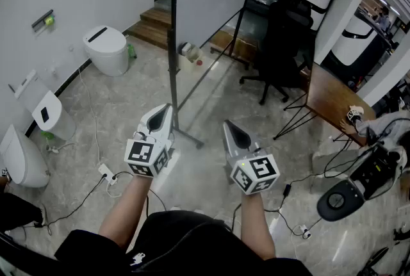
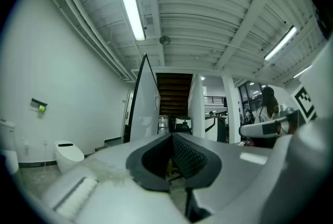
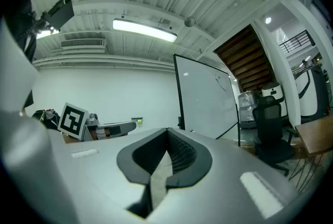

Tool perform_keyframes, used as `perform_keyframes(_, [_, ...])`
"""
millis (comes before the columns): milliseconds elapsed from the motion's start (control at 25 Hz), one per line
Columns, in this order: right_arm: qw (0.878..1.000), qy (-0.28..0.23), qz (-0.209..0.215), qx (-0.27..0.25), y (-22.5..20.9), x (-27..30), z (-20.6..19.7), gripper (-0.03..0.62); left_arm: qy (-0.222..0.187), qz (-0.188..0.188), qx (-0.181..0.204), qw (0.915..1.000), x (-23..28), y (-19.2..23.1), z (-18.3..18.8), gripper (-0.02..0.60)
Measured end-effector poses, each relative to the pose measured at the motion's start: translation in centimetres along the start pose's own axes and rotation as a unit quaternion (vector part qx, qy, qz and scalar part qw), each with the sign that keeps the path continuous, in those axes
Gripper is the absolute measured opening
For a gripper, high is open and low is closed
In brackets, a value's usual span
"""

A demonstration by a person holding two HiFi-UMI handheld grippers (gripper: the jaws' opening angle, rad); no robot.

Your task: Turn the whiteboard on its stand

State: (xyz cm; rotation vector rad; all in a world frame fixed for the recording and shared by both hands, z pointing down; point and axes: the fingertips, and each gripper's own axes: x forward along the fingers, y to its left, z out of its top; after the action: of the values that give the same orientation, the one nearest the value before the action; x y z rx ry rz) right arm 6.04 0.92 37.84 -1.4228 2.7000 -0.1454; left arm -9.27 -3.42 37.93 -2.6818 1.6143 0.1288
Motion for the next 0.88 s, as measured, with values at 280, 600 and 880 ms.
perform_keyframes(280, [1.0,0.0,0.002,0.0,-0.4,-0.6,0.0,0.008,0.0,0.002,0.0,1.0,0.0,-0.7,-0.1,0.003])
perform_keyframes(600, [1.0,0.006,0.019,0.007,-0.6,-1.3,-0.5,0.008,0.0,0.017,0.003,0.9998,-0.3,-1.2,-0.6,0.003])
perform_keyframes(880, [1.0,0.008,0.028,0.012,-1.4,-2.8,-0.9,0.008,0.003,0.025,0.002,0.9997,-0.6,-2.7,-1.2,0.003])
